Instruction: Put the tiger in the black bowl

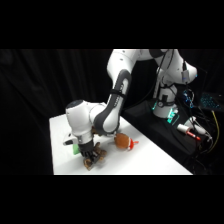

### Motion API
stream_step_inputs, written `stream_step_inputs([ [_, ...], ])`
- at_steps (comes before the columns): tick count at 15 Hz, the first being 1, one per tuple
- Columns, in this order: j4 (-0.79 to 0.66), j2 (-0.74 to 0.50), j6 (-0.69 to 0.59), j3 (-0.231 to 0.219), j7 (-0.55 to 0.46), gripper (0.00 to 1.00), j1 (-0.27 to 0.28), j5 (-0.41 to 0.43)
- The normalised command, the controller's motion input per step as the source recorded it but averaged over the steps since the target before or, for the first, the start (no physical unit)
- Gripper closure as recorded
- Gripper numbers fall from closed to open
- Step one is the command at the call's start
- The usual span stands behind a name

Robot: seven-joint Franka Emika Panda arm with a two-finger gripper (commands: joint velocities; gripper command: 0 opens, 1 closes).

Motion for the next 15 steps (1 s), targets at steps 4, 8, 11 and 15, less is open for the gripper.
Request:
stream_step_inputs([
  [4, -0.12, -0.33, -0.24, -0.025, 0.12, 0.92, 0.004, -0.034],
  [8, -0.34, -0.52, -0.21, -0.113, 0.21, 0.92, 0.042, -0.03],
  [11, -0.54, -0.59, -0.06, -0.158, 0.16, 0.92, 0.03, -0.058],
  [15, -0.65, -0.58, 0.05, -0.129, 0.12, 0.92, -0.022, -0.02],
])
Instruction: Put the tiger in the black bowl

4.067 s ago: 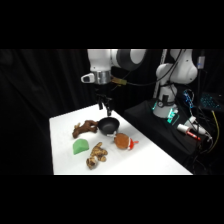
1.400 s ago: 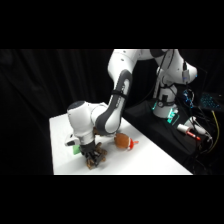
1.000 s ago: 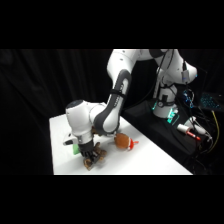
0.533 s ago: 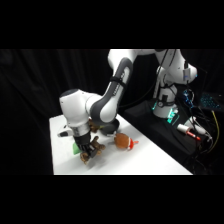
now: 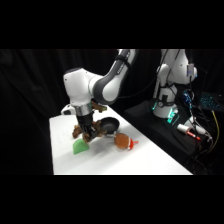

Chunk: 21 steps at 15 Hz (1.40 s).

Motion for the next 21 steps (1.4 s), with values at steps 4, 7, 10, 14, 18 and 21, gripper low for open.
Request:
stream_step_inputs([
  [4, -0.64, -0.54, 0.13, -0.109, 0.11, 0.91, -0.067, 0.038],
  [7, -0.56, -0.47, 0.17, -0.087, 0.09, 0.91, -0.069, 0.096],
  [10, -0.49, -0.38, 0.21, -0.062, 0.05, 0.91, -0.06, 0.144],
  [14, -0.38, -0.23, 0.24, -0.027, -0.02, 0.91, -0.074, 0.226],
  [18, -0.26, -0.11, 0.33, -0.001, -0.09, 0.91, -0.07, 0.222],
  [21, -0.16, -0.02, 0.39, -0.044, 0.01, 0.47, -0.011, 0.017],
])
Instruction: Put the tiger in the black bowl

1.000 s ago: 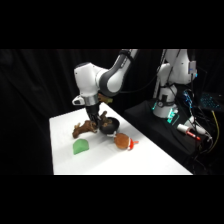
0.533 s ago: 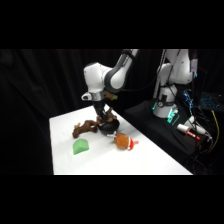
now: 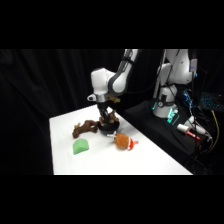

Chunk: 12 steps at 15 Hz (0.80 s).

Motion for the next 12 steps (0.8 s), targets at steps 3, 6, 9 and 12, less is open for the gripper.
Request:
stream_step_inputs([
  [3, -0.09, -0.01, 0.28, -0.03, 0.08, 0.23, -0.003, -0.045],
  [6, -0.06, -0.07, 0.14, -0.041, 0.14, 0.0, 0.021, -0.117],
  [9, -0.04, -0.21, -0.18, -0.083, 0.25, 0.0, 0.07, -0.183],
  [12, -0.04, -0.38, -0.36, -0.091, 0.25, 0.0, 0.1, -0.176],
])
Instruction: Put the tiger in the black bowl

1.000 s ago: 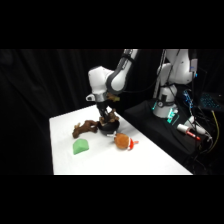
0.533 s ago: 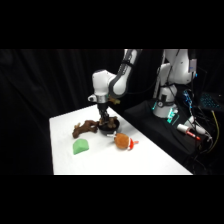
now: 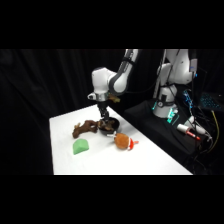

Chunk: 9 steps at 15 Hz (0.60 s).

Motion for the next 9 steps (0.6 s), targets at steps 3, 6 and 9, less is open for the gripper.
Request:
stream_step_inputs([
  [3, -0.12, -0.57, -0.49, -0.095, 0.18, 0.0, 0.089, -0.119],
  [6, -0.1, -0.58, -0.43, -0.112, 0.18, 0.0, 0.098, -0.137],
  [9, -0.02, -0.44, -0.33, -0.112, 0.2, 0.0, 0.105, -0.132],
])
